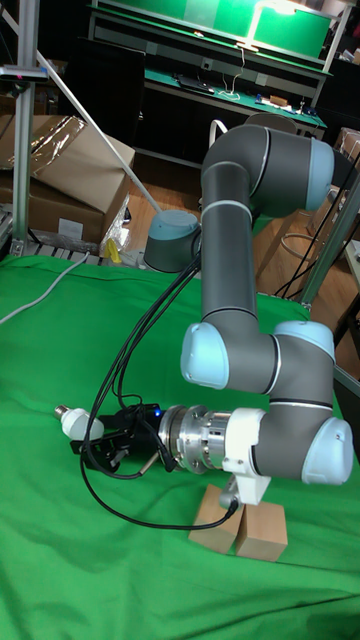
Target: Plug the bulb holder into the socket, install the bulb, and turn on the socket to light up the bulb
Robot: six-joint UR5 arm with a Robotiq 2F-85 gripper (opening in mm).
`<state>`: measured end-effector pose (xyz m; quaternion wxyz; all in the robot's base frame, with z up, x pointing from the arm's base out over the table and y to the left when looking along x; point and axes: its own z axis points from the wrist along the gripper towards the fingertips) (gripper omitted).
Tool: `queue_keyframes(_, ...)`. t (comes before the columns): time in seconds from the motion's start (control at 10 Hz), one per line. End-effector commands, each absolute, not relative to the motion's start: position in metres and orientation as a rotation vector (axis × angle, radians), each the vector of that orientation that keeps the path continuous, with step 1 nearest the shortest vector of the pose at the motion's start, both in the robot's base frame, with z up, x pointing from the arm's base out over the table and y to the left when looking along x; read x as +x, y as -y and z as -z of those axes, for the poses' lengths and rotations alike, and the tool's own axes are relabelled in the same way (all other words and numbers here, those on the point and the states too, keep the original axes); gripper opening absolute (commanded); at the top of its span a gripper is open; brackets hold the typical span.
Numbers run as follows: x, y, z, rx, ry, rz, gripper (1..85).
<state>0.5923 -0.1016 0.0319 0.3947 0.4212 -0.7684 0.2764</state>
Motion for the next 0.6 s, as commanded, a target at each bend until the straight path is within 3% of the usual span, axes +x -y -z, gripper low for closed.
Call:
queue_keyframes(0.0,0.5906,0.0962,-0.0271,1.055,1.96,-0.686,64.0)
queue_keyframes(0.5,0.591,0.094,-0.0269,1.039,1.955,-0.689,62.7)
